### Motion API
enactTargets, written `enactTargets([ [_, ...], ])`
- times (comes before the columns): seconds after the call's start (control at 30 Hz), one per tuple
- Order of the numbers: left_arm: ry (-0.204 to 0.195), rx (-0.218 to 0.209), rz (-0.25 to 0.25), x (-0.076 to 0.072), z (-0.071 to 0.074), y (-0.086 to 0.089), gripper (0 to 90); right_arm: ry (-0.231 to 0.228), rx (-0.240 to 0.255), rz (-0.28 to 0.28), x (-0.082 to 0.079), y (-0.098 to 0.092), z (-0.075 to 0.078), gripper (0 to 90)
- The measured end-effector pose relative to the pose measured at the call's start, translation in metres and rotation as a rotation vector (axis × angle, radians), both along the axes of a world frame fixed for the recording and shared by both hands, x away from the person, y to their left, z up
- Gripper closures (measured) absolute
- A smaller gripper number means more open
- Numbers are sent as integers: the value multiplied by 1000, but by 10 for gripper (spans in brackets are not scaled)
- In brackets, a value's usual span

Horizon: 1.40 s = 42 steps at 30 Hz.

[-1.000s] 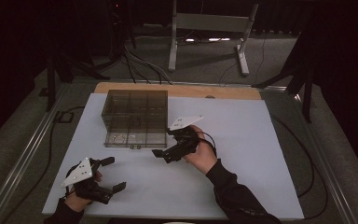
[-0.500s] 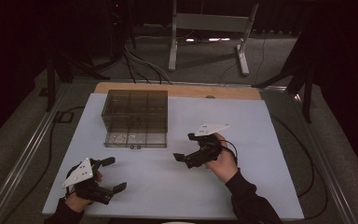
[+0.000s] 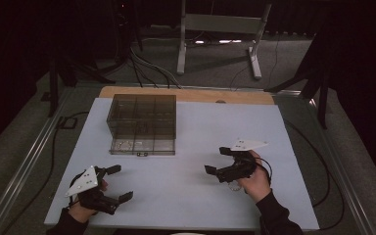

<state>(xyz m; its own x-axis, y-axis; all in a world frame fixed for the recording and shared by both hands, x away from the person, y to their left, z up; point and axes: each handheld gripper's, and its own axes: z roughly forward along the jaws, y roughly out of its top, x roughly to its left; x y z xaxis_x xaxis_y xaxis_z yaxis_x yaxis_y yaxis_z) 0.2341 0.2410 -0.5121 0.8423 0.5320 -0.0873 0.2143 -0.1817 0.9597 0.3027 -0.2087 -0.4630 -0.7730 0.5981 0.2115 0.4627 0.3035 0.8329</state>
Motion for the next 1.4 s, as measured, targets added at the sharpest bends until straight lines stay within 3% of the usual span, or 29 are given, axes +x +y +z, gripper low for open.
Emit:
enactTargets([
  [0.2,-2,2,-1,-1,0,-1,6,37,-29,-39,-10,-13,-10,83],
  [0.4,-1,3,-1,0,0,0,6,43,-70,-45,-25,-20,-21,87],
  [0.47,-2,1,0,0,1,0,6,38,-89,-82,-30,-24,-24,161],
  [0.7,0,-2,1,0,1,0,6,64,-131,-175,-41,-44,-37,263],
  [0.8,-2,6,-2,0,1,-1,6,77,-146,-229,-44,-52,-42,354],
  [0.87,-3,2,-1,0,1,-1,6,93,-151,-269,-45,-57,-43,464],
  [0.93,-3,2,1,0,1,-1,6,97,-149,-282,-45,-59,-44,481],
  [0.97,-4,4,0,-1,1,-1,6,107,-159,-314,-46,-62,-46,504],
  [1.2,-2,3,-1,0,1,-1,6,120,-269,-394,-52,-57,-57,647],
  [1.4,-2,4,-1,0,1,-1,6,123,-323,-425,-53,-51,-59,790],
])
